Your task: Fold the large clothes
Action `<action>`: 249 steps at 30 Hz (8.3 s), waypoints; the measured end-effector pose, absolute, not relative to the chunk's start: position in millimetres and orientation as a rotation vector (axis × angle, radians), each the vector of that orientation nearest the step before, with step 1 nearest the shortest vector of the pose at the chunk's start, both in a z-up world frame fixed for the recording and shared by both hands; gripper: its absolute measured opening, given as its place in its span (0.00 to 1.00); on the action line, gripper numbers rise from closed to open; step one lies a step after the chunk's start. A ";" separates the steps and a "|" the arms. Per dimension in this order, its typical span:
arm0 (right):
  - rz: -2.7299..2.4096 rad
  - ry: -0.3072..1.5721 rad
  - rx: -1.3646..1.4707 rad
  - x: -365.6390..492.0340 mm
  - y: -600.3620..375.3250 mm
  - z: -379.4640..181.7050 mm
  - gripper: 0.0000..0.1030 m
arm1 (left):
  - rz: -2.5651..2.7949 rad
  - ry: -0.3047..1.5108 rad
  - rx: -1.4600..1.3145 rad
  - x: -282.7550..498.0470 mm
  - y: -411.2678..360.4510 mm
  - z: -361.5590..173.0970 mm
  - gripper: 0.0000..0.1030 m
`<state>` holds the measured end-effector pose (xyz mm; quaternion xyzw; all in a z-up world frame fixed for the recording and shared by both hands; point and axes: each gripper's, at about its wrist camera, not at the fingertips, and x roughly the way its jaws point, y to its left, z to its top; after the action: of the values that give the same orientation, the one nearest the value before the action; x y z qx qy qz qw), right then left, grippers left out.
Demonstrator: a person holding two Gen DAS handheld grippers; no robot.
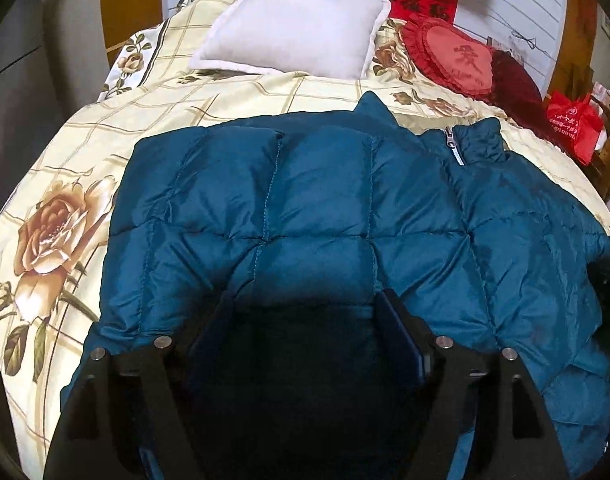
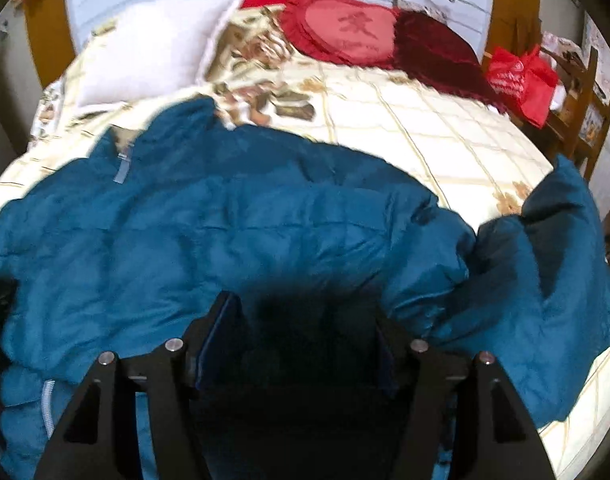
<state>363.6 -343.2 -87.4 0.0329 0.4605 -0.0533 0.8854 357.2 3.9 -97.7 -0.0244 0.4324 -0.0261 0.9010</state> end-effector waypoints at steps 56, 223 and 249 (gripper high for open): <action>-0.424 0.854 0.193 196.1 -548.4 -28.7 0.77 | -0.252 0.860 -0.046 195.0 -101.0 -54.3 0.46; 0.114 0.789 0.032 345.7 -279.0 -32.7 0.82 | 0.078 0.869 -0.083 340.0 17.3 -87.6 0.45; 0.048 0.816 0.013 308.4 -326.0 -42.5 0.83 | 0.068 0.866 -0.076 344.1 15.1 -94.4 0.46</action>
<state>308.4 -326.0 -42.5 0.0062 0.3969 0.0235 0.9176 344.1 15.1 -94.4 -0.0366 0.4196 0.0327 0.9064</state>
